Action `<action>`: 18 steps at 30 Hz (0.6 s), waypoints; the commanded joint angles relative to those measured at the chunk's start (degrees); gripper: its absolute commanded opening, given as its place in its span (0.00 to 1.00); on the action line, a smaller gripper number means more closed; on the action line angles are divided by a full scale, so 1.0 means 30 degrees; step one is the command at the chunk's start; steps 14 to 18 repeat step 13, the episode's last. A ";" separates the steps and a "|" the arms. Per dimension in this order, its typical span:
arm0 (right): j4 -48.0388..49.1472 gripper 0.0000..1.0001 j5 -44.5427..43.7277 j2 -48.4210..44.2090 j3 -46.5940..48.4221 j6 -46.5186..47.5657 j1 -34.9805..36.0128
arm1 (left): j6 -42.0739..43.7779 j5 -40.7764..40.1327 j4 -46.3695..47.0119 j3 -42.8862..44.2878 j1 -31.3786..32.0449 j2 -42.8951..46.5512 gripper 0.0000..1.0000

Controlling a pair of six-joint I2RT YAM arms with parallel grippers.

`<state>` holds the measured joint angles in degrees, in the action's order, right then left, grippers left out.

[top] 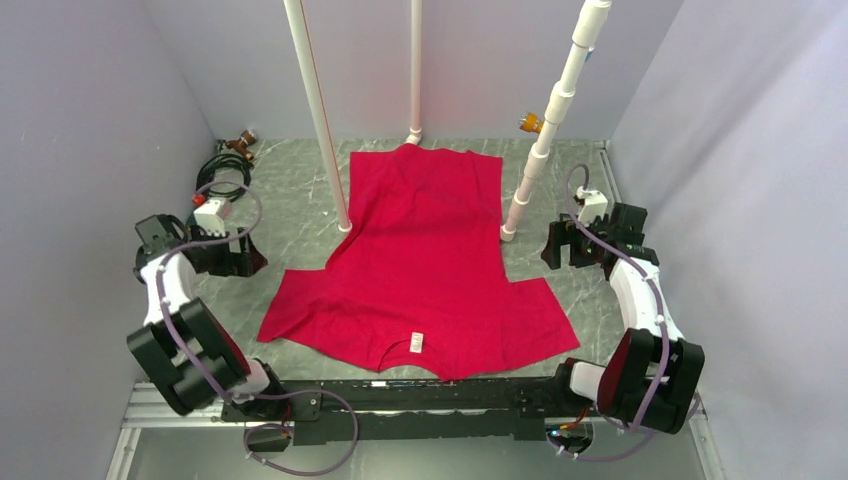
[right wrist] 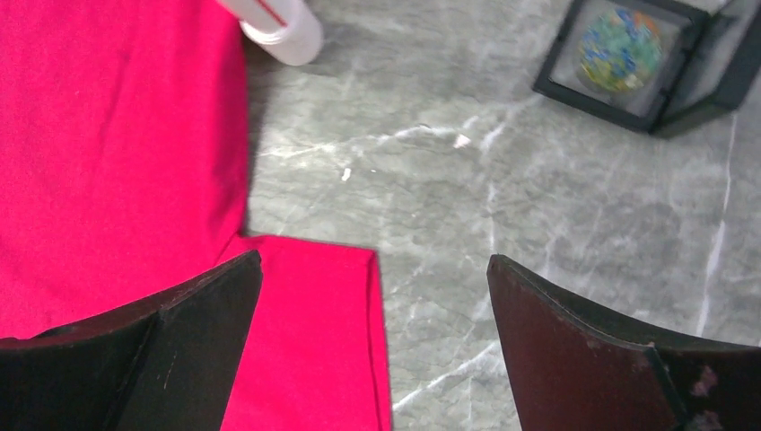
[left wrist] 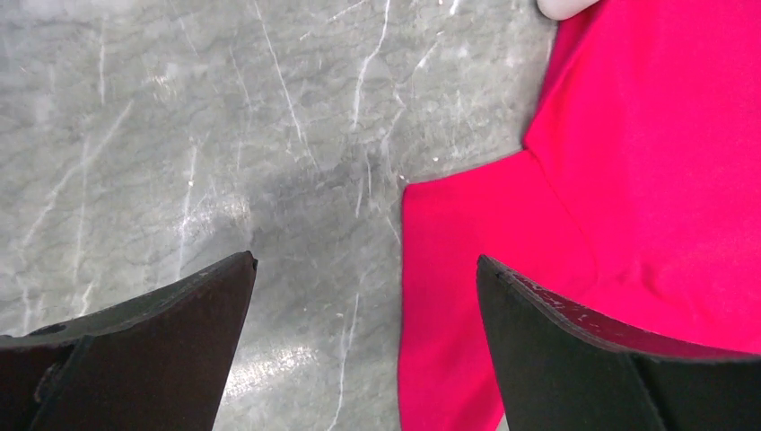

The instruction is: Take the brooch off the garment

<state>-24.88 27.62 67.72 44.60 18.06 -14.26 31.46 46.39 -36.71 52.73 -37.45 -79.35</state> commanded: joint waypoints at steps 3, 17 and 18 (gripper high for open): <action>0.1516 1.00 -0.0398 0.0449 0.0044 -0.1274 -0.1076 | -0.2436 -0.5018 0.5023 -0.2062 0.3004 0.3607 1.00; 0.2294 1.00 -0.0977 0.0799 -0.0245 -0.1616 -0.1398 | -0.4242 -0.7166 0.5678 -0.2062 0.5550 0.2856 0.99; 0.2294 1.00 -0.0977 0.0799 -0.0245 -0.1616 -0.1398 | -0.4242 -0.7166 0.5678 -0.2062 0.5550 0.2856 0.99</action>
